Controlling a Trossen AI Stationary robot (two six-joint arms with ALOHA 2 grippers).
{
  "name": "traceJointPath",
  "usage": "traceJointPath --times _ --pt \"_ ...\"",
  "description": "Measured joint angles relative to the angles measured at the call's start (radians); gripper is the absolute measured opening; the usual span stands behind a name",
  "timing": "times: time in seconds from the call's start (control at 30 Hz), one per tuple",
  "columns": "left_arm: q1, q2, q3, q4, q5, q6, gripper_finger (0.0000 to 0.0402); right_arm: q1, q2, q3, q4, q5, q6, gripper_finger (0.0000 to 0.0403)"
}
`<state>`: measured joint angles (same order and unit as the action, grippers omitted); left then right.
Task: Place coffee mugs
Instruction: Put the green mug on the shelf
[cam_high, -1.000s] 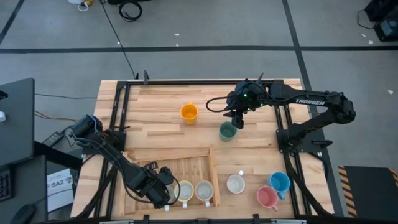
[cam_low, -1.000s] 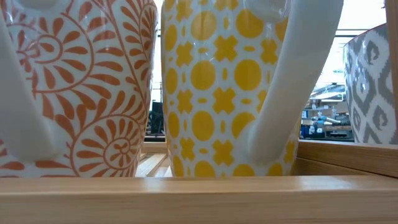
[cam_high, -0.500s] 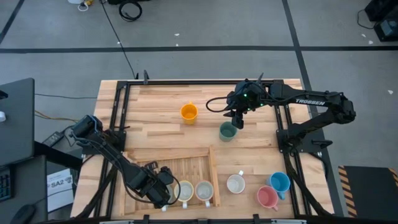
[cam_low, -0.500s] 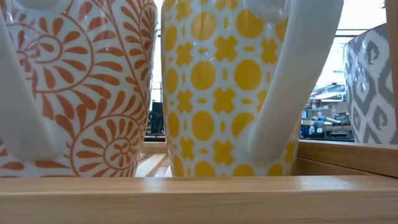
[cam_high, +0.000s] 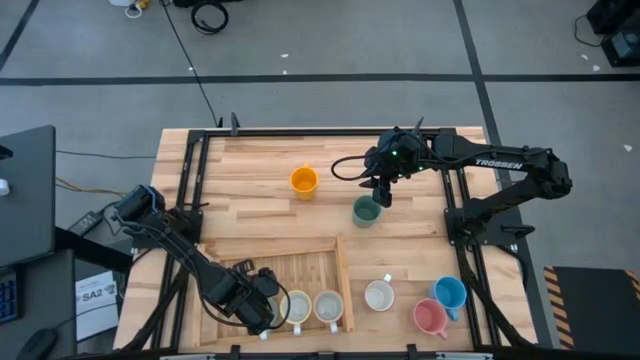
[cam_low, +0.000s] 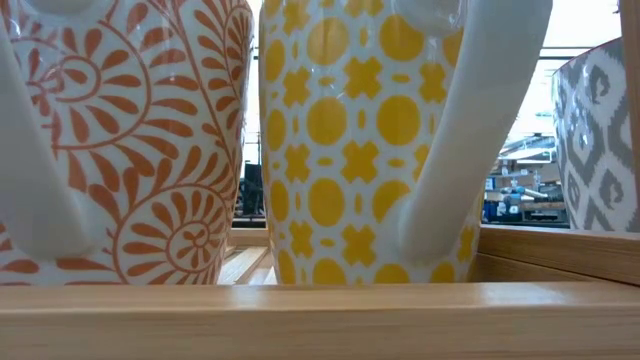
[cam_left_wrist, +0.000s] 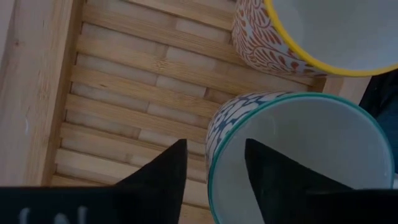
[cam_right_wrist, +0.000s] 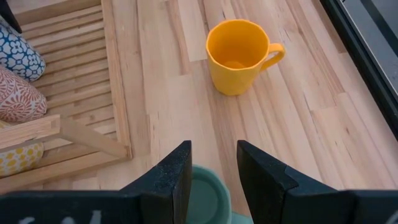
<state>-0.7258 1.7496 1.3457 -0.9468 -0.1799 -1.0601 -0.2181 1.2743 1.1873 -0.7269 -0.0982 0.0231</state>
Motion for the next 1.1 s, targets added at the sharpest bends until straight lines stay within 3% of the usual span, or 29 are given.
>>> traceJointPath --times 0.23,0.57,1.1 --pt "0.001 0.0 0.0 0.0 0.0 0.001 0.0196 0.0 0.0 0.0 0.0 0.0 0.0 0.0134" --pt "0.005 -0.017 0.0 0.004 0.0 0.025 0.0197 -0.001 0.0 0.0 -0.007 0.005 0.001 0.0134" --pt "0.022 -0.108 0.002 0.004 0.0 0.045 0.0197 -0.002 0.0 0.0 -0.159 0.055 0.052 0.0134"
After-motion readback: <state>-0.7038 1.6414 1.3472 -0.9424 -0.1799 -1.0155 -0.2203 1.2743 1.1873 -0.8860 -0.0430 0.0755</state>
